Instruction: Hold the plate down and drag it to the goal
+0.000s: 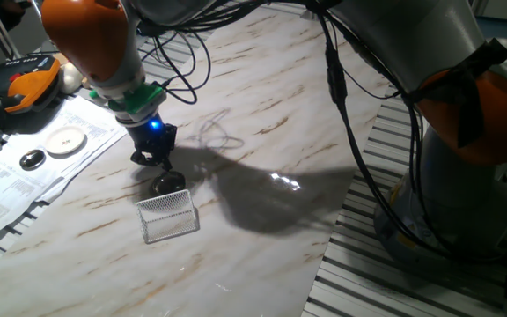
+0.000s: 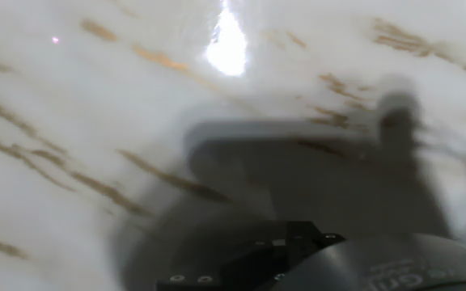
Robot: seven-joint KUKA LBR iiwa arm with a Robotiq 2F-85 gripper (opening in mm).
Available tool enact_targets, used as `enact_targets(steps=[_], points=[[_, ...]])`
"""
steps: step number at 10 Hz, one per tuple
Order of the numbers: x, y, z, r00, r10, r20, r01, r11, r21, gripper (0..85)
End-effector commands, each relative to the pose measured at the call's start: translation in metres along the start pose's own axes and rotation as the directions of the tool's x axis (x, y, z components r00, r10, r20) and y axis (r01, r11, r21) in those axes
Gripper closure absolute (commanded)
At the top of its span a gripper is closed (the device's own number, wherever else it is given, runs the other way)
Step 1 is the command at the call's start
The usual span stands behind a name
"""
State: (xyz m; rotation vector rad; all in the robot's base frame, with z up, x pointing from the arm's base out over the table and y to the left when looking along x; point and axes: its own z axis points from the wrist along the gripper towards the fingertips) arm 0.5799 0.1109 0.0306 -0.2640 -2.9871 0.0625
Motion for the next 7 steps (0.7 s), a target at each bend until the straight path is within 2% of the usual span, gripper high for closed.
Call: enact_targets(steps=[1, 5, 6, 7], points=[[0.001, 0.001, -0.001, 1.0, 0.002, -0.006, -0.002, 1.0, -0.009, 85.0], [0.013, 0.016, 0.001, 0.999, 0.027, -0.021, -0.028, 0.999, -0.017, 85.0], [0.015, 0.019, 0.0, 0.999, 0.03, -0.042, -0.031, 0.999, -0.029, 85.0], [0.018, 0.022, -0.002, 0.998, 0.036, -0.053, -0.037, 0.999, -0.028, 85.0]])
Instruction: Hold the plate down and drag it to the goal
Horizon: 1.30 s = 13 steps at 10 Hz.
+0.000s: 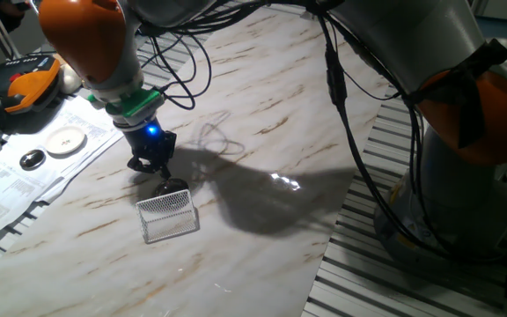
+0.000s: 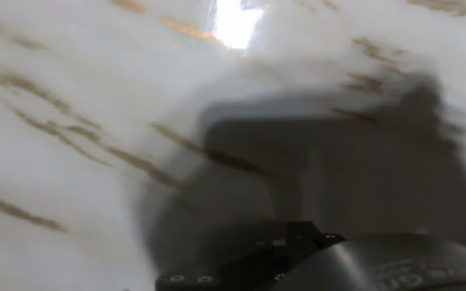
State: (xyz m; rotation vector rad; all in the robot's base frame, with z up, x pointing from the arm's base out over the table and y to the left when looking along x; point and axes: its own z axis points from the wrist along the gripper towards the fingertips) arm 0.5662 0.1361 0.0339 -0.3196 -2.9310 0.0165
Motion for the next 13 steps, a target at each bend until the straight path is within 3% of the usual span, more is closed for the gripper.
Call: enact_targets(steps=[1, 3, 4, 6, 8, 10, 13], points=[[0.003, 0.003, -0.001, 1.0, 0.005, -0.006, -0.005, 1.0, 0.001, 85.0], [0.004, 0.006, -0.003, 1.0, 0.011, -0.009, -0.011, 1.0, 0.016, 85.0], [-0.001, 0.001, -0.006, 1.0, 0.002, -0.009, -0.002, 1.0, 0.023, 85.0], [-0.019, -0.023, -0.015, 0.999, -0.046, -0.006, 0.046, 0.998, 0.044, 85.0], [-0.022, -0.028, -0.015, 0.995, -0.096, 0.0, 0.096, 0.994, 0.059, 85.0], [-0.022, -0.028, -0.015, 0.991, -0.135, -0.015, 0.135, 0.985, 0.105, 85.0], [-0.022, -0.028, -0.015, 0.984, -0.177, -0.024, 0.178, 0.98, 0.088, 85.0]])
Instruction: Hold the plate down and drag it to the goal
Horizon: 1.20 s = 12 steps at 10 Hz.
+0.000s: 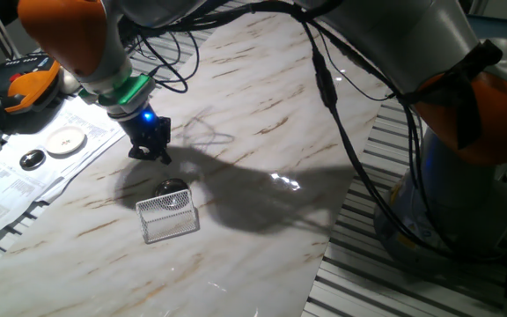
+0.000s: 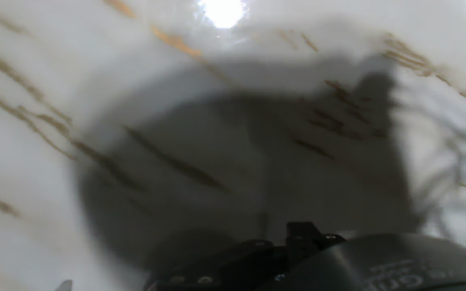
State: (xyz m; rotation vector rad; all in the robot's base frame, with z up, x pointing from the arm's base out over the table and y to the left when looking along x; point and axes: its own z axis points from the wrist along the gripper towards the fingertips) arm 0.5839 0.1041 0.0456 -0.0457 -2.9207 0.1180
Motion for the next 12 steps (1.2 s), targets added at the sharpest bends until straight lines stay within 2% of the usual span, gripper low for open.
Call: enact_targets(steps=[1, 2, 4, 7, 8, 9, 11, 12], points=[[0.0, 0.0, 0.0, 1.0, 0.003, 0.005, -0.003, 1.0, -0.013, 85.0], [0.0, 0.0, 0.0, 1.0, 0.009, 0.009, -0.009, 1.0, -0.022, 85.0], [0.0, 0.0, 0.0, 1.0, 0.018, 0.023, -0.018, 1.0, -0.004, 85.0], [0.0, 0.0, 0.0, 1.0, 0.01, 0.019, -0.01, 1.0, -0.005, 85.0], [0.002, 0.0, 0.002, 1.0, 0.002, 0.007, -0.002, 0.999, -0.033, 85.0], [0.009, 0.001, 0.007, 1.0, 0.002, 0.006, -0.002, 0.999, -0.052, 85.0], [0.019, 0.006, 0.01, 1.0, 0.012, 0.01, -0.011, 0.998, -0.058, 85.0], [0.023, 0.008, 0.01, 1.0, 0.017, 0.004, -0.017, 0.998, -0.063, 85.0]])
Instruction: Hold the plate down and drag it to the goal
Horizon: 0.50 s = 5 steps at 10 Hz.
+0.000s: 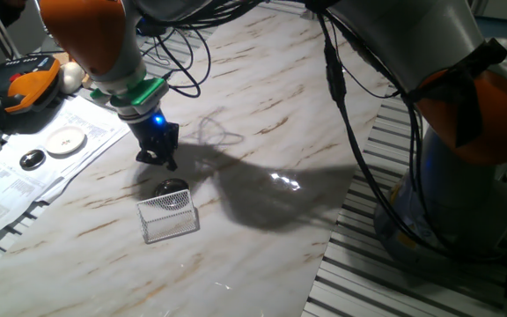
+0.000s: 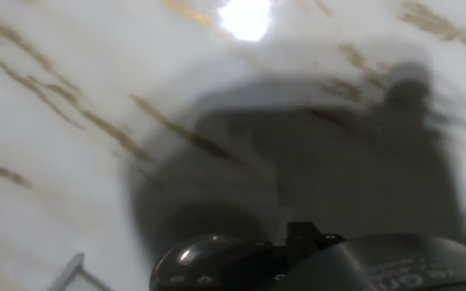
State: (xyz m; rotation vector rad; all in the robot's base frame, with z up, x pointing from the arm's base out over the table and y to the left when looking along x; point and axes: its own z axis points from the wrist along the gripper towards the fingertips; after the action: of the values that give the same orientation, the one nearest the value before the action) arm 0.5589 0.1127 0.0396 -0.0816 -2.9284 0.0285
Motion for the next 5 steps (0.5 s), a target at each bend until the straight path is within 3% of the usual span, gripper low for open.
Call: enact_targets(steps=[1, 5], points=[[0.0016, 0.0009, 0.0015, 1.0, 0.002, 0.0, -0.002, 1.0, -0.001, 85.0], [0.0073, 0.0028, 0.011, 1.0, 0.005, 0.011, -0.005, 1.0, -0.009, 85.0]])
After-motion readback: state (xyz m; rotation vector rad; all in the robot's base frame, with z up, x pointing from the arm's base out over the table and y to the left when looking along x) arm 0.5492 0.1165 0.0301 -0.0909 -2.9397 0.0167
